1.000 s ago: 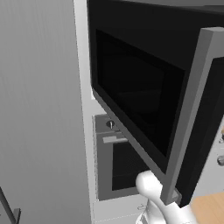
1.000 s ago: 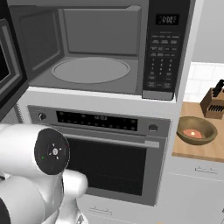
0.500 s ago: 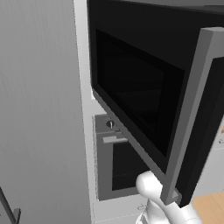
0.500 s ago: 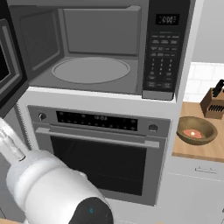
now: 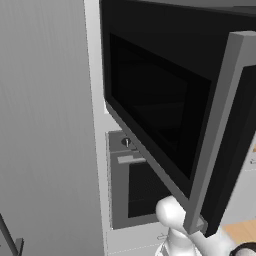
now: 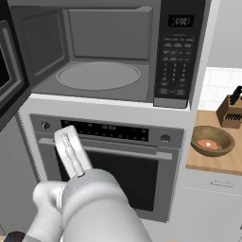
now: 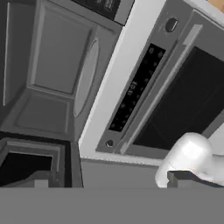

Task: Open the microwave, place the bowl with waffle inside the microwave, then close the microwave door and turn it on.

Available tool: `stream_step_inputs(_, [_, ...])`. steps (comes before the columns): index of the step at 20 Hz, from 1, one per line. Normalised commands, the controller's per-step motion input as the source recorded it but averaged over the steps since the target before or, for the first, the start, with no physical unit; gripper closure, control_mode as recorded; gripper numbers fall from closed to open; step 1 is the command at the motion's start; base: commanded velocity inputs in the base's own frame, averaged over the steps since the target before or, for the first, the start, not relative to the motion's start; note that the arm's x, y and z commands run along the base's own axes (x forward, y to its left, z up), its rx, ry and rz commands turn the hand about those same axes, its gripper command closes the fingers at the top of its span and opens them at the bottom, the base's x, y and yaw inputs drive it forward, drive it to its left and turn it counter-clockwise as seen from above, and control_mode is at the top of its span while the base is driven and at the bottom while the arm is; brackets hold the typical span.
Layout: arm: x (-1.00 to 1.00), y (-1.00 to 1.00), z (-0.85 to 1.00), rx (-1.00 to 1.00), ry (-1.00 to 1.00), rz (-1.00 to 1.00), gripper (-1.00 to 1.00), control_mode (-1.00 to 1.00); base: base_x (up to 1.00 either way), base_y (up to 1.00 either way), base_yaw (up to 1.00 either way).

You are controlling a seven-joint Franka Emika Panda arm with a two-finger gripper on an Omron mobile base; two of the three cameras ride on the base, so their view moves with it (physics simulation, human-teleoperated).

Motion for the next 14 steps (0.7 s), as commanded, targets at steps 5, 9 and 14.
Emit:
stream_step_inputs(5, [0.95, -1.0, -0.79, -0.11, 0.19, -0.19, -1.0, -1.0, 0.0, 0.0, 0.0])
stream_step_inputs(9, [1.0, -0.79, -1.0, -0.08, 0.15, 0.0, -1.0, -1.0, 0.0, 0.0, 0.0])
stream_step_inputs(14, [1.0, -0.55, -0.75, 0.11, 0.12, 0.0, -1.0, -1.0, 0.0, 0.0, 0.0])
